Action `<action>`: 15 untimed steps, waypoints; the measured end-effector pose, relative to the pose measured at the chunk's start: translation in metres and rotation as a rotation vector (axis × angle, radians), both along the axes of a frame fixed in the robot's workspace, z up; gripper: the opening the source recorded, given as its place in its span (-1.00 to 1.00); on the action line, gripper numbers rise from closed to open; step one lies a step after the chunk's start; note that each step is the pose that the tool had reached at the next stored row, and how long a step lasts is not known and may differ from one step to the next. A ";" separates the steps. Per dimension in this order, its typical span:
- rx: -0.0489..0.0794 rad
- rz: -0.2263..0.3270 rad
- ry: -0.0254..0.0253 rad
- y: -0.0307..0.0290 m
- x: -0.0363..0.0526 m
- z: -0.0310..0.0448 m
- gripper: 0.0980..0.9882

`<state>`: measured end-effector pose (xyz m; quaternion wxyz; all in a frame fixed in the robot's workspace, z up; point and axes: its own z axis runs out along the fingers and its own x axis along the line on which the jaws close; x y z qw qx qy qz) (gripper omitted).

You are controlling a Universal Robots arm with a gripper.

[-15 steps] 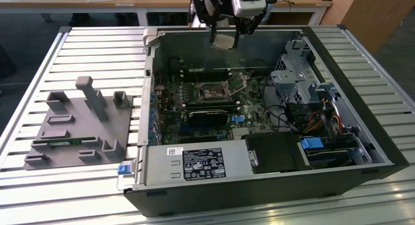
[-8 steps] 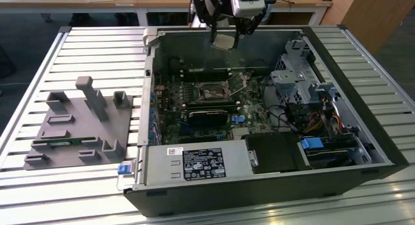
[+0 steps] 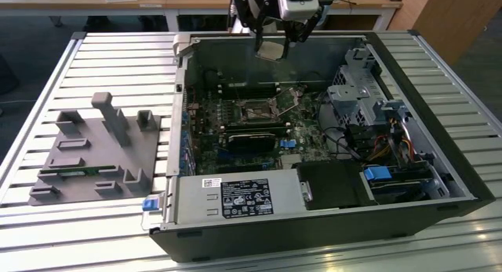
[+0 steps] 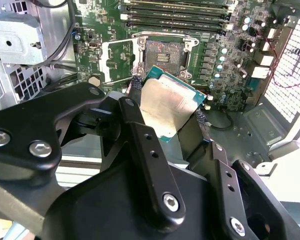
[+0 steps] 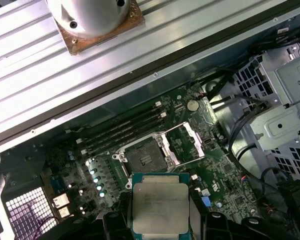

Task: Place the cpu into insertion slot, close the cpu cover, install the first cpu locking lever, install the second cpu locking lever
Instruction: 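Place the cpu into insertion slot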

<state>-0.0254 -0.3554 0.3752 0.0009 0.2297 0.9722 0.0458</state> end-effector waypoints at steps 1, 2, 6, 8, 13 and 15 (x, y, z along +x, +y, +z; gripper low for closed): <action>0.000 -0.003 0.0000 0.0000 0.0000 0.0000 0.00; 0.000 -0.006 0.0000 0.0000 0.0000 0.0000 0.00; 0.000 -0.017 0.0000 0.0000 0.0000 0.0000 0.00; 0.000 -0.023 0.0000 0.0000 0.0000 0.0000 0.00; 0.000 -0.037 0.0000 0.0000 0.0000 0.0000 0.00; 0.000 -0.043 0.0000 0.0000 0.0000 0.0000 0.00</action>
